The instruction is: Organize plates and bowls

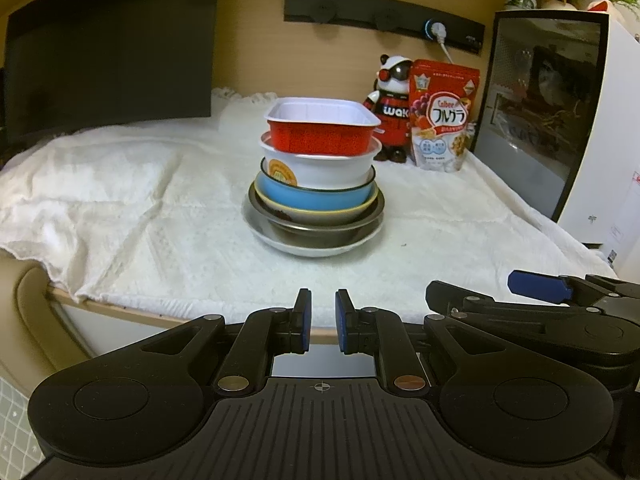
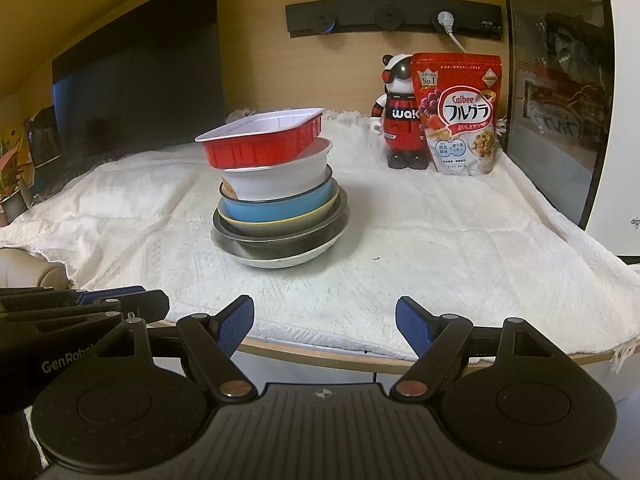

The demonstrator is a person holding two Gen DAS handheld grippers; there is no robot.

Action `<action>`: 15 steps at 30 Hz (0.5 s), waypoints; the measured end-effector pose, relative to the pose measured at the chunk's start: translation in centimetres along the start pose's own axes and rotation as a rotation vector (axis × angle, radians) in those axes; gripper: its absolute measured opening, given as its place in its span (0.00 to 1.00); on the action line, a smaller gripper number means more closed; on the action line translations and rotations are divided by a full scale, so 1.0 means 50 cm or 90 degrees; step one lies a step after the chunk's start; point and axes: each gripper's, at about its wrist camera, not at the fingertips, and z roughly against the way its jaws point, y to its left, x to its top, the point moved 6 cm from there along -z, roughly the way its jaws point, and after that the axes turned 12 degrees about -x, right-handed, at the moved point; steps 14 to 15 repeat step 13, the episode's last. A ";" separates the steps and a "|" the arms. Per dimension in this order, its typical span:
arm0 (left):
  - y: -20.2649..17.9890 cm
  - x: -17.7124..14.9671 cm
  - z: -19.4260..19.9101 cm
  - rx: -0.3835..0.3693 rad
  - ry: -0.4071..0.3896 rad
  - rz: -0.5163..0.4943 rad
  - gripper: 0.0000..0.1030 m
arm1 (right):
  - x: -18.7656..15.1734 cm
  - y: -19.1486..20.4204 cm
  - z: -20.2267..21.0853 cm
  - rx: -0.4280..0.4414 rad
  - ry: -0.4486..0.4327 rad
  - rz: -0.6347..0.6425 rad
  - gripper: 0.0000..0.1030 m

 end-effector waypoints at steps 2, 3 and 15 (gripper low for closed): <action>0.001 0.001 -0.001 -0.001 0.000 0.001 0.15 | 0.000 0.001 -0.001 0.000 0.001 0.000 0.76; 0.001 0.001 -0.001 -0.001 0.001 0.001 0.15 | 0.000 0.001 -0.001 0.000 0.001 0.000 0.76; 0.009 -0.004 -0.008 0.002 0.005 0.008 0.15 | -0.001 0.010 -0.011 0.000 0.010 0.003 0.76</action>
